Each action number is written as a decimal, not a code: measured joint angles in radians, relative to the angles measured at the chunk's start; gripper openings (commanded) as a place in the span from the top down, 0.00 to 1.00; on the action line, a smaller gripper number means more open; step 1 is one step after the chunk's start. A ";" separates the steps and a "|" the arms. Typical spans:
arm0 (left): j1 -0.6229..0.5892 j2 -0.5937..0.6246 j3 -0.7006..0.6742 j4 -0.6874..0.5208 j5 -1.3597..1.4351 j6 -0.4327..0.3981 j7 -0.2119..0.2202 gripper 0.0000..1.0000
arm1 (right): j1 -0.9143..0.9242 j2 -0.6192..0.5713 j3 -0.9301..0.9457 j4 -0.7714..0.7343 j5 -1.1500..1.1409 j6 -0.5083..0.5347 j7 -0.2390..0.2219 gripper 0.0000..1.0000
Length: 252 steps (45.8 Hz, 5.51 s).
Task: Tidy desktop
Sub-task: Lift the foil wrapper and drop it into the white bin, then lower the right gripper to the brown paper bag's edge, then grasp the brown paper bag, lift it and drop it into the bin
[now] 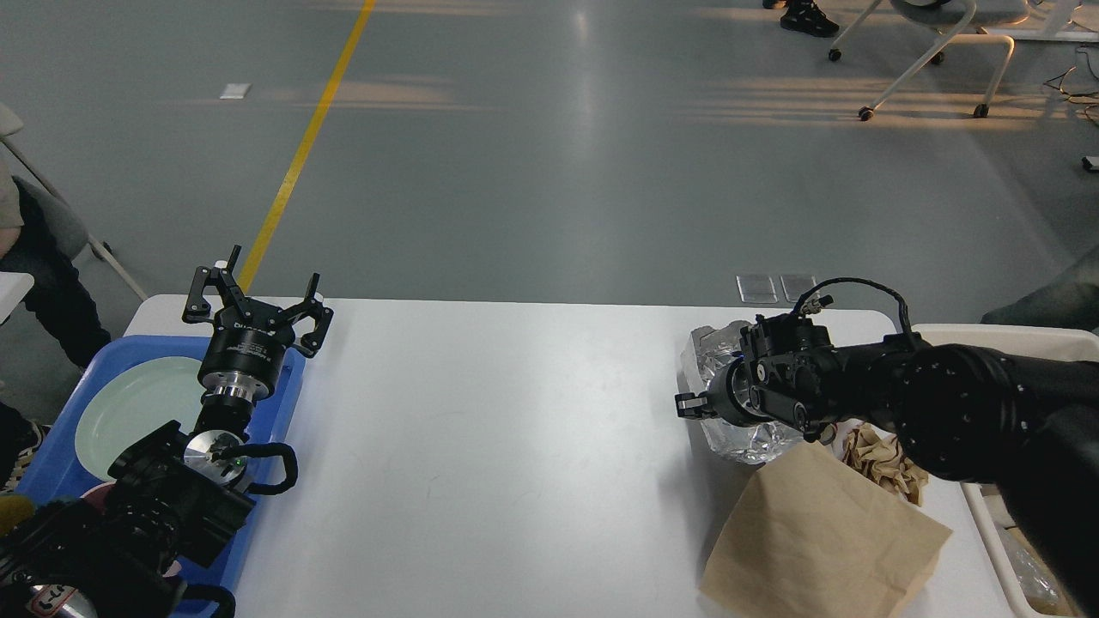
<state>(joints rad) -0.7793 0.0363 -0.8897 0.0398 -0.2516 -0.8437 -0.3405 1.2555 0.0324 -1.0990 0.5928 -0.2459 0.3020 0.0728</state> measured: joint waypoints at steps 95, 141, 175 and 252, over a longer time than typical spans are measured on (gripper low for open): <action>0.000 -0.001 0.000 0.000 0.000 0.000 0.000 0.04 | -0.201 -0.656 0.061 -0.114 -0.009 0.006 0.007 0.00; 0.000 -0.001 0.000 0.000 0.000 0.000 0.000 0.04 | 0.350 -0.688 -0.172 0.453 0.024 0.658 0.004 0.00; 0.000 0.000 0.000 0.000 0.000 0.000 0.000 0.04 | -0.159 -0.671 0.242 0.207 0.072 0.629 0.004 0.18; 0.000 0.000 0.000 0.000 0.000 0.000 0.000 0.04 | 0.487 -1.174 0.465 0.512 0.060 0.658 0.003 1.00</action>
<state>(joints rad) -0.7793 0.0360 -0.8897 0.0398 -0.2516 -0.8437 -0.3405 1.7424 -1.1416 -0.6338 1.1047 -0.1857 0.9600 0.0757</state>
